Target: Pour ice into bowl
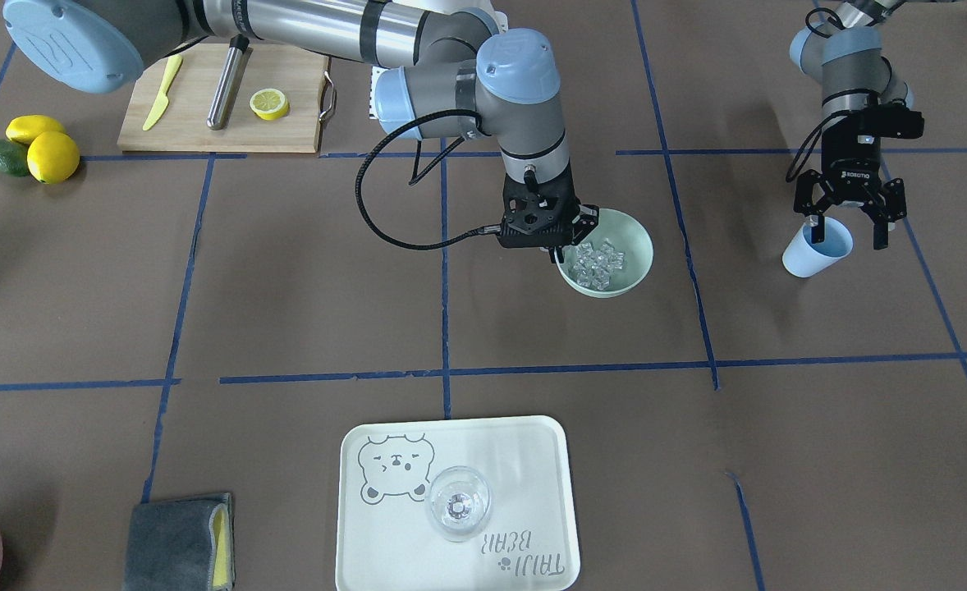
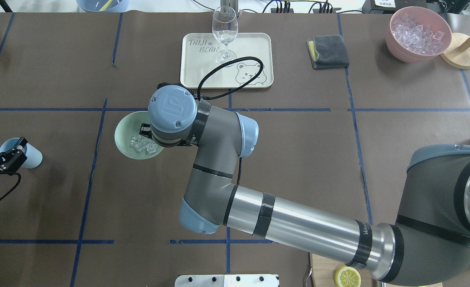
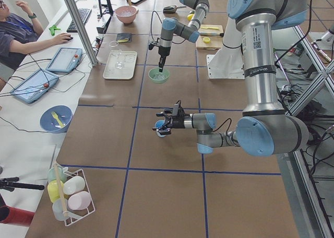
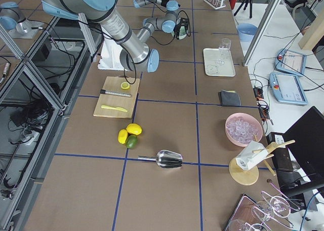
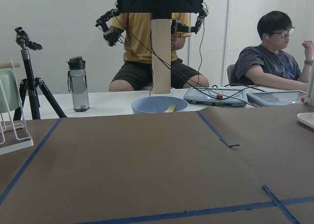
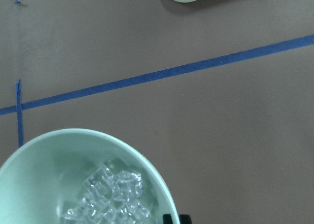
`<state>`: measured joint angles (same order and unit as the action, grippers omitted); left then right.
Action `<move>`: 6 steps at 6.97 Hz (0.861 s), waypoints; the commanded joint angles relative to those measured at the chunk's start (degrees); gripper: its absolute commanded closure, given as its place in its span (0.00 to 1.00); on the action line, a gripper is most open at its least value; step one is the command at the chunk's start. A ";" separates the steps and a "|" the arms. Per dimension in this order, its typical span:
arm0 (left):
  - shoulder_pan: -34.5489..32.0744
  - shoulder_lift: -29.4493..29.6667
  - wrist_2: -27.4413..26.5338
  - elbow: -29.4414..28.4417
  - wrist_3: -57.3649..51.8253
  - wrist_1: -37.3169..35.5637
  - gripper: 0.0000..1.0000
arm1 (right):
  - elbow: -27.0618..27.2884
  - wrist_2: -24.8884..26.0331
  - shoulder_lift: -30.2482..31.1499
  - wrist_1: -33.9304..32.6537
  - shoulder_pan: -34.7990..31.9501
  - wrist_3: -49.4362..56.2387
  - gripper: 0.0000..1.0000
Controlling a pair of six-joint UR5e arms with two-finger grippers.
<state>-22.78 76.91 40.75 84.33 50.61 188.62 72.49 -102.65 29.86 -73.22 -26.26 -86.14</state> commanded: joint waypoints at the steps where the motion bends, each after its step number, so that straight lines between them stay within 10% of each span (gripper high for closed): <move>1: -6.73 -0.09 7.30 3.89 -2.27 -6.82 0.00 | 12.25 -1.32 8.41 -5.85 -2.65 3.67 1.00; 6: -16.42 -0.09 20.04 22.44 -2.44 -39.53 0.00 | 33.55 -4.66 29.42 -11.06 -8.80 16.68 1.00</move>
<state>-37.87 76.92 57.50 101.93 48.26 156.73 101.02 -106.83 53.36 -84.11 -33.69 -73.21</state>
